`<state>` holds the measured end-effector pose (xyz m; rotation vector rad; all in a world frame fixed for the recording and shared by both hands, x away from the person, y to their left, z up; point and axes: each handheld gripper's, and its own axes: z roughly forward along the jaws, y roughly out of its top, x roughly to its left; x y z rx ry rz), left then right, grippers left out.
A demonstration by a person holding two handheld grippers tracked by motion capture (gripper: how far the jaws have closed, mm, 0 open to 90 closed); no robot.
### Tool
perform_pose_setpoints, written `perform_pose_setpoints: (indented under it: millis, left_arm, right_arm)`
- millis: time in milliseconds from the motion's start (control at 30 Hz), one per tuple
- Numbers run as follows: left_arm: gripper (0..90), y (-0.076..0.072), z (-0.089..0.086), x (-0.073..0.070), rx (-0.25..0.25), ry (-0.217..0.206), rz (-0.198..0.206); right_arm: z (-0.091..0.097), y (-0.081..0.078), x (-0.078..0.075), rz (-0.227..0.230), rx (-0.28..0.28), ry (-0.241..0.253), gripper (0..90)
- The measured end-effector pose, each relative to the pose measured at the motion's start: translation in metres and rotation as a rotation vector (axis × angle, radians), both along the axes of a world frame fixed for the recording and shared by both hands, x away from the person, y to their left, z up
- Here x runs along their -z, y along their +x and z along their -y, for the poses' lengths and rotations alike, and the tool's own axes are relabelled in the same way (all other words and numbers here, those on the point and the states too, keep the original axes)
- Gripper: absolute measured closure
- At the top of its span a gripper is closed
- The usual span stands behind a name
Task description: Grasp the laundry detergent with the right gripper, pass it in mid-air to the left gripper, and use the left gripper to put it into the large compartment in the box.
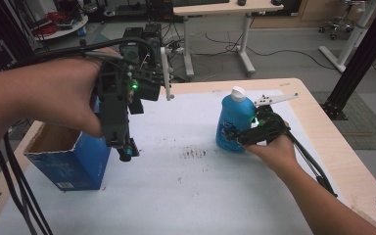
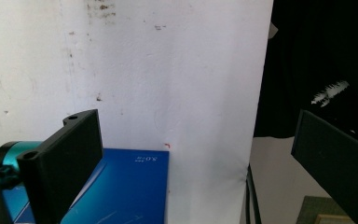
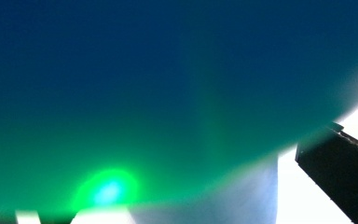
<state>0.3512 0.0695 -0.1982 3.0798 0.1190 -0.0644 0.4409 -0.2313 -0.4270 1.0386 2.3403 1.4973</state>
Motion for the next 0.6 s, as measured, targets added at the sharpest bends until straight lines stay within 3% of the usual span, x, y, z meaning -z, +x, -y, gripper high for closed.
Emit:
perform_pose_setpoints:
  millis: [600]
  left_arm:
    - [1.9,0.0016,-0.0022,0.0006,-0.007,-0.002,-0.002]
  right_arm:
    - [0.0019,0.0004,-0.0002,0.013,-0.013,0.025,16.5]
